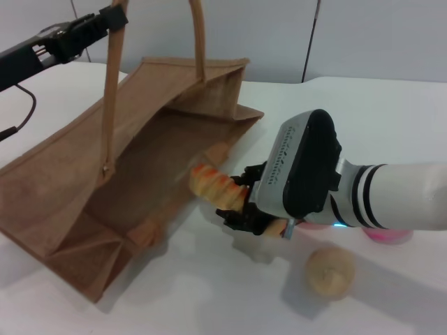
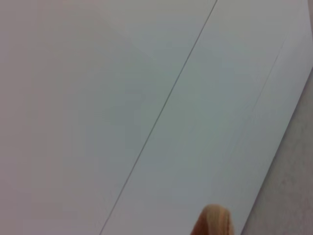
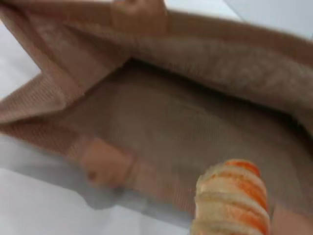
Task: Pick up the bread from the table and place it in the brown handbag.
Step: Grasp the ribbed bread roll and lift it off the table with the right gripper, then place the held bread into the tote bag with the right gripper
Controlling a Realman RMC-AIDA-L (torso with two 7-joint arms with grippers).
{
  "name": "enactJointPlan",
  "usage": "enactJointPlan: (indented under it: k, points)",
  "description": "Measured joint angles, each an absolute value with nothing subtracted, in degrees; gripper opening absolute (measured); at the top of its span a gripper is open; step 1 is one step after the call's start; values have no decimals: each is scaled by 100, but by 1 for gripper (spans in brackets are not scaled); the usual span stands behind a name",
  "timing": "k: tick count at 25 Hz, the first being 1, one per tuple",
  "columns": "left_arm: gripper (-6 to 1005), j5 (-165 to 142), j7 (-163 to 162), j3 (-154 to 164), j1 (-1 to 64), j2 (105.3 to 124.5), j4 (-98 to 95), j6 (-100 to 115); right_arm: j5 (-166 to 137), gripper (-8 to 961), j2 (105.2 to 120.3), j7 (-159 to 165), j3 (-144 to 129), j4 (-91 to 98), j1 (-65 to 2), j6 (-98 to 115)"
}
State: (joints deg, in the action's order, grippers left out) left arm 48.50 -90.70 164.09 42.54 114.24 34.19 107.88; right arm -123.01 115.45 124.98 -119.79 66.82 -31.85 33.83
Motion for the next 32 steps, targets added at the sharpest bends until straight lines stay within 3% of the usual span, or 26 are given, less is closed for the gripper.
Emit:
enactJointPlan:
  k: [9, 21, 27, 32]
  points:
    - [121, 4824, -9142, 16409, 4440, 11438, 3419, 10925, -12977, 537, 11563, 12489, -12087, 7518, -2916, 3526]
    - [121, 4457, -9449, 16418, 4852, 11476, 3313, 11128, -13445, 438, 11583, 12480, -13252, 7437, -3309, 2456]
    - [121, 4191, -9449, 16418, 4963, 11339, 2857, 11216, -13704, 403, 11599, 12469, -13826, 6969, -3467, 1182]
    - [121, 4086, -9453, 16418, 4958, 11087, 2225, 11294, -13683, 378, 11648, 12504, -14239, 6112, -3698, 157]
